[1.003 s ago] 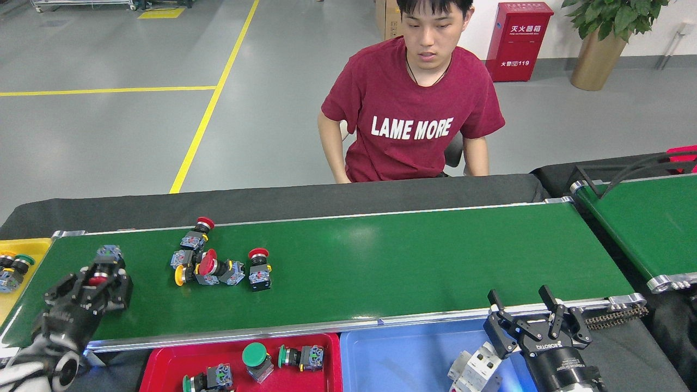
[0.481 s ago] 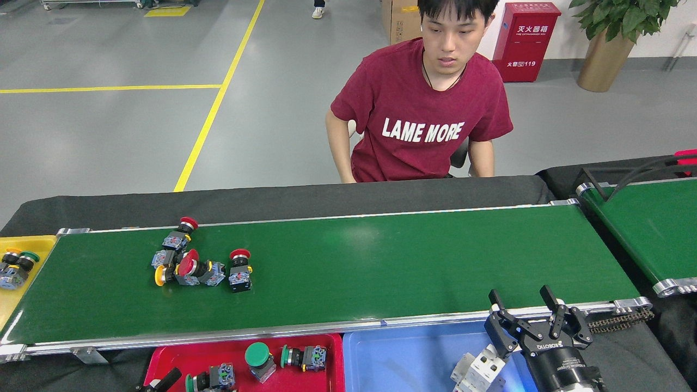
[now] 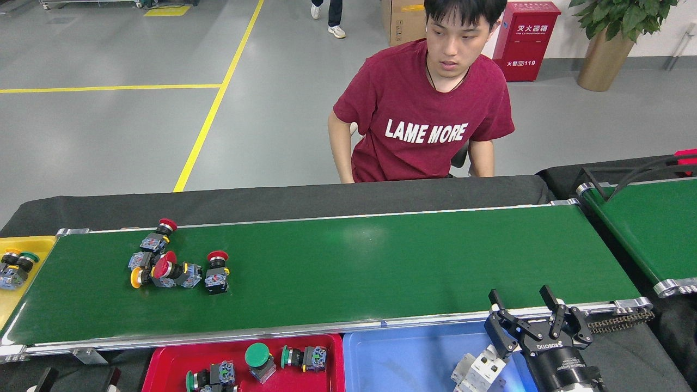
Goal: Pick switch part from conveyor to tray
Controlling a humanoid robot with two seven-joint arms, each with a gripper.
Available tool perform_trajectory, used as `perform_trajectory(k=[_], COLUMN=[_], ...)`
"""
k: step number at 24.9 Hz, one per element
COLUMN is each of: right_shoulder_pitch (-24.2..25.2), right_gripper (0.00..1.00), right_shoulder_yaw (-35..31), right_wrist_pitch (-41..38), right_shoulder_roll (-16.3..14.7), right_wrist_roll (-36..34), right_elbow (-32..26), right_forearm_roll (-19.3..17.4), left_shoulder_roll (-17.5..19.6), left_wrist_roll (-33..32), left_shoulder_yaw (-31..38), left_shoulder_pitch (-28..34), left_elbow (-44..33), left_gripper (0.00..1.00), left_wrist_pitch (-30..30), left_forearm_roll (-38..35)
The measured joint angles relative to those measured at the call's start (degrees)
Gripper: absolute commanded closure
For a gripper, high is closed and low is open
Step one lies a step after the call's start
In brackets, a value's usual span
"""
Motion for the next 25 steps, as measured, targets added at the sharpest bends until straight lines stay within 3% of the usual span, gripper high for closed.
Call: perform_trajectory(k=[9,15,25], right_shoulder_pitch=[0.0,0.0,0.0], right_gripper=[0.03,0.03,0.03], right_shoulder_yaw=[0.0,0.0,0.0], right_wrist_pitch=[0.1,0.1,-0.1], right_shoulder_roll=[0.0,0.0,0.0], right_wrist_roll=[0.0,0.1,0.1], right_elbow=[0.0,0.0,0.0], right_forearm_roll=[0.0,0.0,0.0], left_shoulder_roll=[2.7,2.7,2.7], left_wrist_roll=[-11.8,-13.4,-13.6], left_shoulder_yaw=[-4.8,-5.7,-5.9], left_shoulder_pitch=[-15.4,-22.9,-29.9], left_elbow=[7.0,15.8,25.5], left_gripper=[0.0,0.0,0.0], left_wrist_pitch=[-2.8,-2.9,-3.2], left_forearm_roll=[-0.2,-3.5,-4.9])
